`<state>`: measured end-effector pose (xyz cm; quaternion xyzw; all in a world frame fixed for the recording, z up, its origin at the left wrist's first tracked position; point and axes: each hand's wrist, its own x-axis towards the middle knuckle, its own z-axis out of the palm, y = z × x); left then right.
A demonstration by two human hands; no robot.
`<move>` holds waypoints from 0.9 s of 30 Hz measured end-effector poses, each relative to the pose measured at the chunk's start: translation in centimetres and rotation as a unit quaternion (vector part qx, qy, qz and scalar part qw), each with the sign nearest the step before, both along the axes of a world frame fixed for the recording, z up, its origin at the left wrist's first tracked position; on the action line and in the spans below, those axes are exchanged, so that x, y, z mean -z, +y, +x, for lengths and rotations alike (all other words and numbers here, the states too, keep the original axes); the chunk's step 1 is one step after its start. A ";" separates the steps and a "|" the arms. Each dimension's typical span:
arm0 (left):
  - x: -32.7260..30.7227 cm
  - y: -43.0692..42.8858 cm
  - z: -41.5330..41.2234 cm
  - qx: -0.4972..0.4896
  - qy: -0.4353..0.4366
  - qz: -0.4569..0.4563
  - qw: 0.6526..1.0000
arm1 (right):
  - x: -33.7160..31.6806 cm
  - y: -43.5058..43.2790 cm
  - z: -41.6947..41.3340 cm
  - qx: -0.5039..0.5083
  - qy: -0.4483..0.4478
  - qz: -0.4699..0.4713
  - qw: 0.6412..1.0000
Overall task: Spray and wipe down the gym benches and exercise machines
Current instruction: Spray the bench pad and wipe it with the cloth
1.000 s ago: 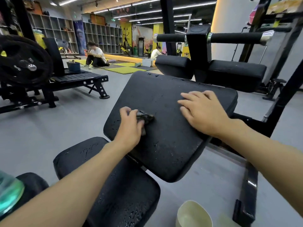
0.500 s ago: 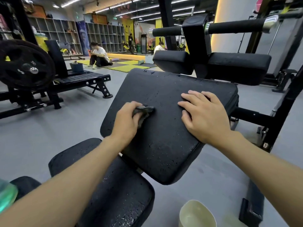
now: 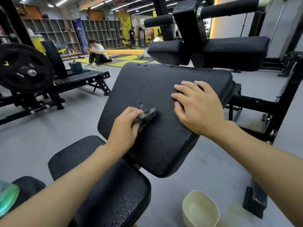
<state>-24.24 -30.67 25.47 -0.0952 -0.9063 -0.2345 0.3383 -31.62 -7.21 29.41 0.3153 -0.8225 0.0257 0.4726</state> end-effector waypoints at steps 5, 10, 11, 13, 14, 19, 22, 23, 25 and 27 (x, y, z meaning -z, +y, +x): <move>0.6 -1.8 2.4 0.045 -0.045 -0.088 0.994 | 0.2 -0.2 -0.2 -0.001 0.008 -0.009 1.000; -1.9 0.7 -2.7 -0.024 -0.004 -0.033 0.999 | 0.1 0.1 -0.3 -0.009 0.017 -0.012 1.000; -1.6 0.8 -2.2 -0.021 -0.006 -0.027 0.999 | 0.1 0.1 -0.3 -0.009 0.018 -0.010 1.000; 0.0 0.3 0.5 0.014 -0.019 -0.050 0.998 | 0.2 0.0 -0.3 -0.012 0.024 -0.010 1.000; 0.8 0.0 2.2 0.037 -0.031 -0.066 0.997 | 0.2 0.0 -0.3 -0.010 0.026 -0.013 1.000; -0.5 -0.2 1.3 0.060 -0.043 -0.091 0.993 | 0.4 -0.2 -0.5 -0.010 0.039 -0.021 0.999; -2.7 1.9 -2.2 0.022 -0.010 -0.046 0.999 | 0.3 0.0 -0.5 -0.012 0.039 -0.023 0.999; -2.7 2.3 -2.1 0.014 -0.010 -0.033 0.999 | 0.3 0.0 -0.5 -0.014 0.039 -0.022 0.999; -1.1 2.1 0.2 0.037 -0.020 -0.041 0.998 | 0.3 -0.1 -0.5 -0.016 0.041 -0.021 0.999; 1.0 1.4 3.8 0.073 -0.049 -0.061 0.994 | 0.3 -0.1 -0.6 -0.011 0.044 -0.023 0.999</move>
